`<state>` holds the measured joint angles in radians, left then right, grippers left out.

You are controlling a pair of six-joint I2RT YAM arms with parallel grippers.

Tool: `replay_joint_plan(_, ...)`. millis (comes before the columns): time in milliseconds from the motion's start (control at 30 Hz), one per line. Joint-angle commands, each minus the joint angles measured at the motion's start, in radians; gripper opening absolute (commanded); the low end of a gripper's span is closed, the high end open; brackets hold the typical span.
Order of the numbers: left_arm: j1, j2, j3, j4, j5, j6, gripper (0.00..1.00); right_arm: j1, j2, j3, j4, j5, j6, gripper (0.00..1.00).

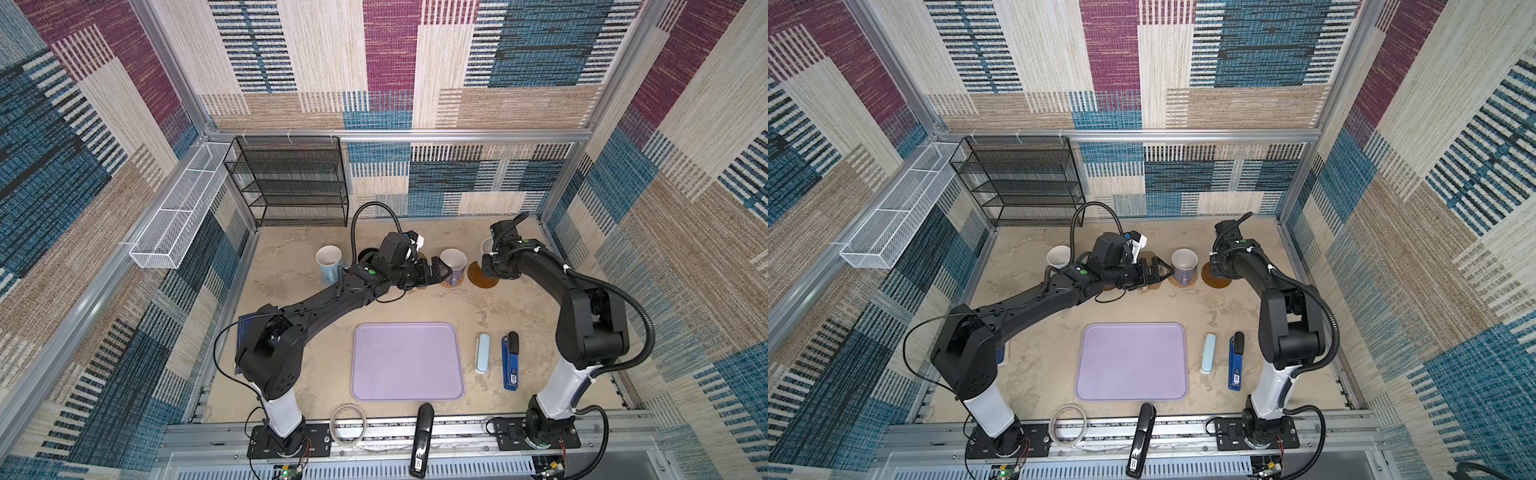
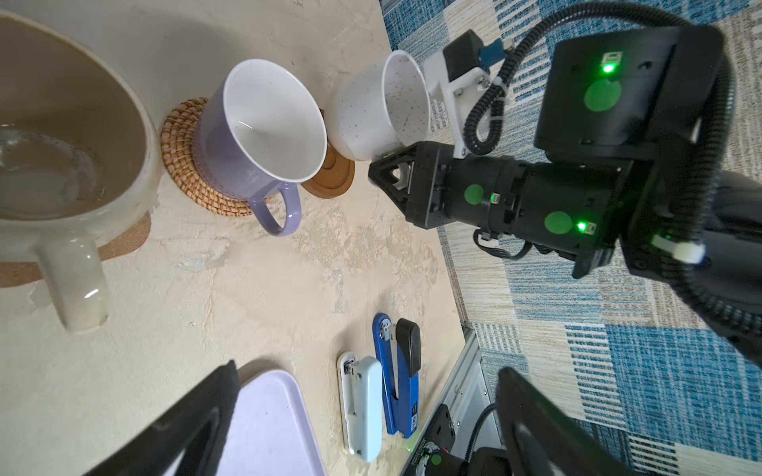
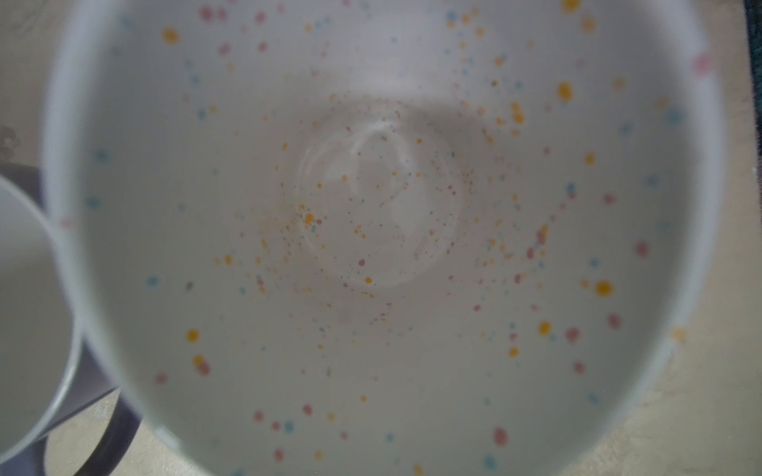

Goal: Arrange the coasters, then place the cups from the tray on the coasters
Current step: 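Lower the speckled mug onto the brown wooden coaster and open right gripper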

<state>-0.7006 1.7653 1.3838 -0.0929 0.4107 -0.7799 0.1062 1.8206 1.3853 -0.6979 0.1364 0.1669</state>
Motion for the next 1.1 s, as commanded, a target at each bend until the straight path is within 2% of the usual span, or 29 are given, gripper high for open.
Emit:
replay_joint_plan(0, 0.000, 0.009, 0.020, 0.003, 0.007, 0.011, 1.00, -0.005, 0.020, 0.028, 0.051, -0.003, -0.013, 0.00)
replay_joint_plan(633, 0.000, -0.010, -0.005, 0.023, 0.034, 0.003, 1.00, -0.003, 0.032, -0.006, 0.010, -0.015, 0.002, 0.00)
replay_joint_plan(800, 0.000, -0.022, -0.021, 0.025, 0.028, 0.004, 1.00, -0.003, 0.060, 0.004, 0.005, -0.031, 0.005, 0.11)
replay_joint_plan(1067, 0.000, -0.045, -0.045, 0.034, 0.016, 0.002, 1.00, -0.002, 0.046, 0.001, -0.002, -0.040, 0.012, 0.21)
